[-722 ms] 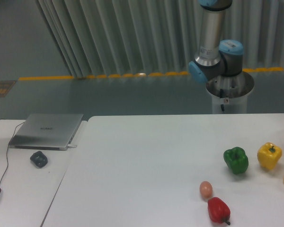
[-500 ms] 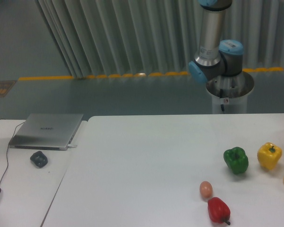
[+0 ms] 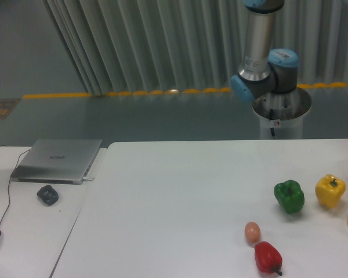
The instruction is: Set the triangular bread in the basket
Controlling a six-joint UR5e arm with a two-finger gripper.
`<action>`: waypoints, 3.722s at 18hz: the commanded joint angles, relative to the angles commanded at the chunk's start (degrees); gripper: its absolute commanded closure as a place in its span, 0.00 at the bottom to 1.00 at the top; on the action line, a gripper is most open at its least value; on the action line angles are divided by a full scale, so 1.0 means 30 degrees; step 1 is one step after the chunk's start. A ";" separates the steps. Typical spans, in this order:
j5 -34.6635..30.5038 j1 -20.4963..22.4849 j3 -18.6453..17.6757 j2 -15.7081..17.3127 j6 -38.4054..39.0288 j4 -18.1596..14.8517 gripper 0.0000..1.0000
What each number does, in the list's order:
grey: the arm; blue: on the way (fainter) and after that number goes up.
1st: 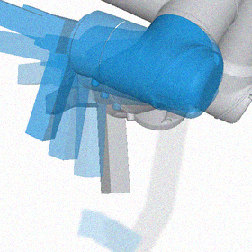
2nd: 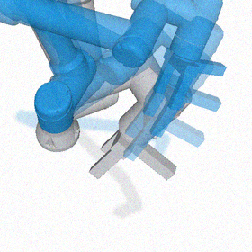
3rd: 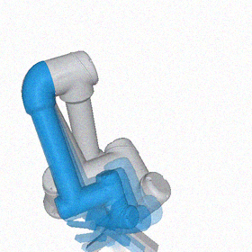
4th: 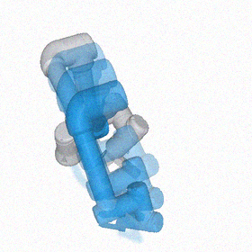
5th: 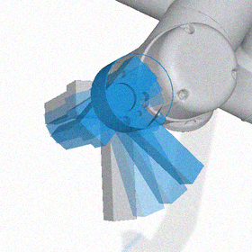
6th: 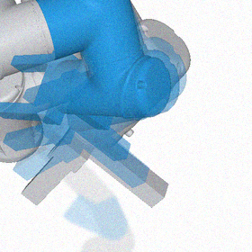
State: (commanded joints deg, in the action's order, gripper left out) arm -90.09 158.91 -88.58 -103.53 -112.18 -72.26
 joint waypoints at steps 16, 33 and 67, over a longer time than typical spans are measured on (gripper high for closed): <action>-0.0147 -0.0146 -0.0766 -0.0001 0.1707 0.1824 0.00; 0.0703 -0.2548 -0.0621 -0.0877 1.0702 0.2144 0.00; -0.1376 -0.3106 0.0903 -0.5537 1.1728 0.4430 0.21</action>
State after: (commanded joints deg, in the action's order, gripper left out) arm -94.22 149.59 -85.87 -120.15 -76.99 -58.97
